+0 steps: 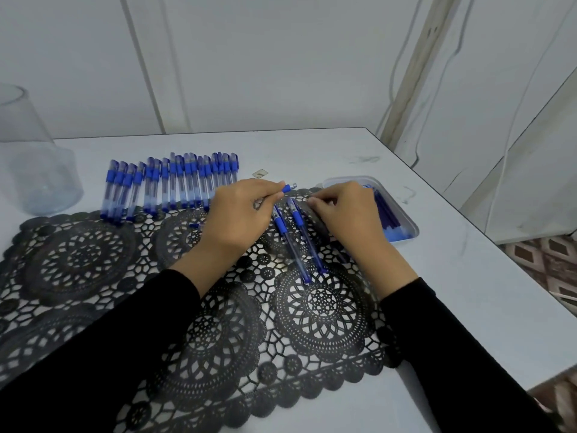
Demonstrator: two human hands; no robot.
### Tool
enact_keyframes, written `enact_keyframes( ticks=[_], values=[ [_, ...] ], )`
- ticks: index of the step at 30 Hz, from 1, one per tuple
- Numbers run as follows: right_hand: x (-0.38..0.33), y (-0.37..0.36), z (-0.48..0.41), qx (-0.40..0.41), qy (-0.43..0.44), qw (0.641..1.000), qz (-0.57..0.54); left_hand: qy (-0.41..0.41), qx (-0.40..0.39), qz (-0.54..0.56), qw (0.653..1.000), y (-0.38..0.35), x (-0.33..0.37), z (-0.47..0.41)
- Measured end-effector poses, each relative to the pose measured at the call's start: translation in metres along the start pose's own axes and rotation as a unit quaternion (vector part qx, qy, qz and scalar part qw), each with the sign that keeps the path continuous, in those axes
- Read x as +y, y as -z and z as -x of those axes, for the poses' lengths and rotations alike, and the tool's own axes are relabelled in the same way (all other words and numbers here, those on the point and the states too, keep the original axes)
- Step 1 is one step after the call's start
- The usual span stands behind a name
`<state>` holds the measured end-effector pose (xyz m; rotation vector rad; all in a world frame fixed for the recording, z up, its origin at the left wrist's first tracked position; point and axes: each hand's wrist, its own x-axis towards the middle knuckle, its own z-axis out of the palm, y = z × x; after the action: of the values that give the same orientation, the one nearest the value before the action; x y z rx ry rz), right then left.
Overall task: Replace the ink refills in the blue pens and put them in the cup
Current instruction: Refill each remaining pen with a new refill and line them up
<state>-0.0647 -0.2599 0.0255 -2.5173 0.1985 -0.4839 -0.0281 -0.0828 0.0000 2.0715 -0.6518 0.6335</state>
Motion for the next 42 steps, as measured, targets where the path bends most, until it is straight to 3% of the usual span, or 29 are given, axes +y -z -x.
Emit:
enact_keyframes(
  ticks=[4, 11, 17, 32, 42],
  values=[
    [0.024, 0.026, -0.012, 0.033, -0.023, 0.997, -0.062, 0.003, -0.012, 0.012, 1.0, -0.007, 0.004, -0.002],
    [0.057, 0.034, -0.024, -0.036, -0.024, 0.999, 0.025, 0.01, -0.045, 0.027, 0.999, -0.027, 0.01, -0.008],
    [0.056, 0.029, -0.027, -0.074, -0.012, 0.997, 0.033, -0.007, -0.041, 0.023, 0.999, -0.034, 0.01, -0.009],
    [0.056, 0.03, -0.027, -0.089, -0.016, 0.995, 0.039, -0.003, -0.046, 0.038, 0.998, -0.032, 0.008, -0.004],
    [0.048, 0.023, -0.027, -0.057, -0.018, 0.991, 0.121, -0.012, -0.042, 0.026, 0.999, -0.032, 0.009, -0.003]
  ],
)
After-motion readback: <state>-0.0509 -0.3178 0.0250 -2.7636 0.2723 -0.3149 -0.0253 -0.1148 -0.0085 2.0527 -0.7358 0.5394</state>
